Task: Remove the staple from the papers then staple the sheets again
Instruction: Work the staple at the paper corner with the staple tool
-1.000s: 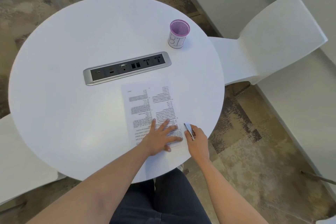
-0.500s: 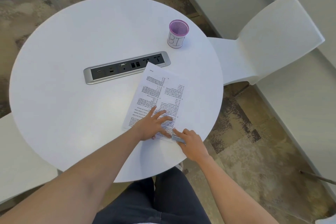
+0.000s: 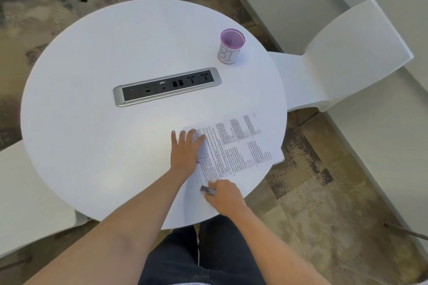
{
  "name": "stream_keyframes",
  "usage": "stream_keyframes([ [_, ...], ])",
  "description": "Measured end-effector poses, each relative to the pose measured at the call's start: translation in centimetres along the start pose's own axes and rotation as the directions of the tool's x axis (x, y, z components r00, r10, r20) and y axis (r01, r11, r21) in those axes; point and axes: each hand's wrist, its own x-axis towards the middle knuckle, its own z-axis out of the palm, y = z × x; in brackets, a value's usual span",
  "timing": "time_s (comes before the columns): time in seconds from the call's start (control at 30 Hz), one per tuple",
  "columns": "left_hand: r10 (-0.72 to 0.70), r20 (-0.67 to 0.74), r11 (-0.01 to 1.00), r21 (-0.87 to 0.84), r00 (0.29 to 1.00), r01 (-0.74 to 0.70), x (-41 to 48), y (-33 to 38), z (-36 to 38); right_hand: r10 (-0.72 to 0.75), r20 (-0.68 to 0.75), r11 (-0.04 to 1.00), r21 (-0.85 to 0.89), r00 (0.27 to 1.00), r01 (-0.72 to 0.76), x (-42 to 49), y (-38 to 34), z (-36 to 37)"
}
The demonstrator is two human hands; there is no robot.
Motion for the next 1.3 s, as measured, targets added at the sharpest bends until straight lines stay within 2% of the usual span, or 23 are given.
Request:
stream_keyframes([
  [0.07, -0.011, -0.037, 0.999, -0.031, 0.999, 0.01, 0.0, 0.1, 0.0, -0.016, 0.009, 0.999, 0.038, 1.0, 0.015, 0.1, -0.3, 0.7],
  [0.17, -0.027, -0.085, 0.994, -0.11, 0.996, 0.018, -0.9, -0.3, 0.8, -0.024, 0.046, 0.982, 0.186, 0.999, 0.015, 0.2, -0.1, 0.9],
  [0.27, -0.095, -0.099, 0.964, -0.258, 0.991, 0.067, -2.5, -0.9, 2.2, -0.04, -0.072, 0.944, 0.325, 0.997, 0.061, 0.1, 0.5, 0.6],
  [0.37, -0.104, -0.004, 0.928, -0.359, 0.995, 0.096, -4.7, -1.2, 4.2, 0.045, -0.186, 0.909, 0.416, 0.982, 0.037, 0.1, 1.5, 0.3],
  [0.53, -0.067, 0.056, 0.95, -0.302, 0.996, 0.081, -6.2, -1.1, 6.7, 0.058, -0.225, 0.921, 0.389, 0.973, 0.035, 0.2, 2.2, -0.5],
  [0.73, -0.043, 0.102, 0.954, -0.292, 0.994, 0.072, -5.4, -1.9, 6.8, -0.054, -0.223, 0.977, 0.187, 0.973, 0.097, 1.1, 2.2, -0.8],
  [0.9, 0.037, 0.168, 0.962, -0.274, 0.985, 0.01, -4.9, -2.9, 5.9, -0.136, -0.235, 0.982, 0.095, 0.962, 0.162, 1.5, 2.2, -0.4],
  [1.07, 0.122, 0.267, 0.959, -0.281, 0.956, -0.044, -4.3, -3.6, 4.8, -0.148, -0.283, 0.984, 0.058, 0.948, 0.171, 1.4, 2.3, 0.1],
  [1.3, 0.103, 0.344, 0.965, -0.263, 0.933, -0.009, -3.9, -3.0, 3.6, -0.166, -0.334, 0.985, -0.017, 0.928, 0.171, 1.4, 2.1, 0.5],
])
